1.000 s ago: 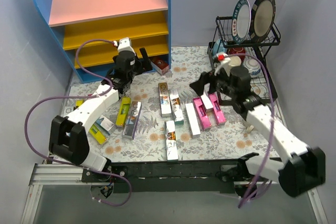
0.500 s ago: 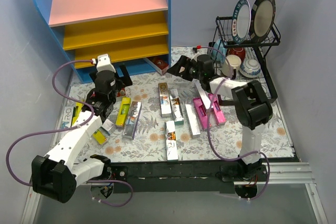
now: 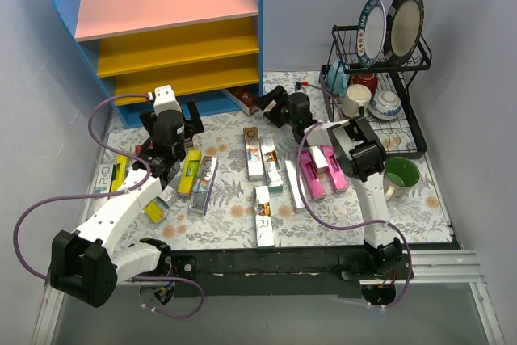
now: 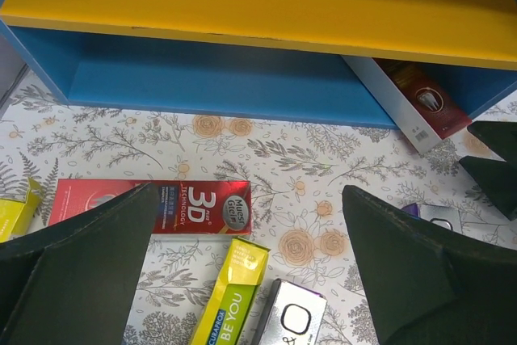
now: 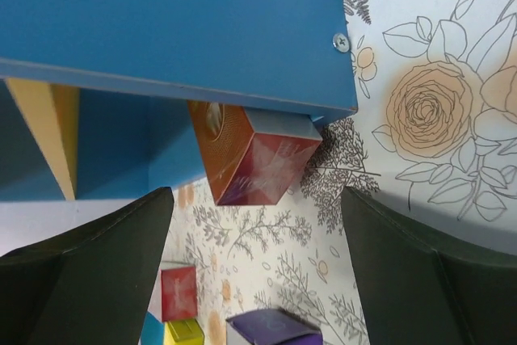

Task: Place and organize the toothpastes onto the shelf
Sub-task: Adjust the toothpaste on the shelf.

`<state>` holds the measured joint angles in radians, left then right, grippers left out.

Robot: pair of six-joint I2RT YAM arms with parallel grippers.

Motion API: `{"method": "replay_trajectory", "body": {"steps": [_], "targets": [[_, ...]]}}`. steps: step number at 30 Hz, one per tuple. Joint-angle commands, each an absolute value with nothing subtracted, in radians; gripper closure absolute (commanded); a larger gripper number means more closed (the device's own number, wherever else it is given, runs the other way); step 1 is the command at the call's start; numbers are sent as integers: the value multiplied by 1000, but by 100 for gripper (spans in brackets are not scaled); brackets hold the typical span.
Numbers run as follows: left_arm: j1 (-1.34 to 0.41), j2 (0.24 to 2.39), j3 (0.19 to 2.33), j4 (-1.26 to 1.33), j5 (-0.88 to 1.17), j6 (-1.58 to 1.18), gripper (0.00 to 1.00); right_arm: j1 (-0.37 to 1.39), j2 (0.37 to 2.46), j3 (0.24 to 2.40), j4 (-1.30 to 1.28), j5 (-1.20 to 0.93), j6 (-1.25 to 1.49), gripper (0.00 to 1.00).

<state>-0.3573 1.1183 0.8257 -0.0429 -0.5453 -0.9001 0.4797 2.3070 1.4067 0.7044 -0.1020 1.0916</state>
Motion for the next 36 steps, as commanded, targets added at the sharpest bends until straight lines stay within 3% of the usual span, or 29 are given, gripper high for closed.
{"method": "replay_trajectory", "body": {"steps": [1, 20, 27, 36], "targets": [[-367, 1115, 821, -21, -597, -874, 2, 505, 2373, 1479, 799, -37, 1203, 8], [-379, 1120, 818, -11, -586, -880, 2, 561, 2482, 1488, 865, 141, 1407, 34], [-387, 1118, 818, -9, -586, -881, 2, 581, 2448, 1437, 916, 239, 1442, 57], [-396, 1115, 816, -12, -594, -884, 2, 650, 2381, 1362, 988, 451, 1503, 69]]}}
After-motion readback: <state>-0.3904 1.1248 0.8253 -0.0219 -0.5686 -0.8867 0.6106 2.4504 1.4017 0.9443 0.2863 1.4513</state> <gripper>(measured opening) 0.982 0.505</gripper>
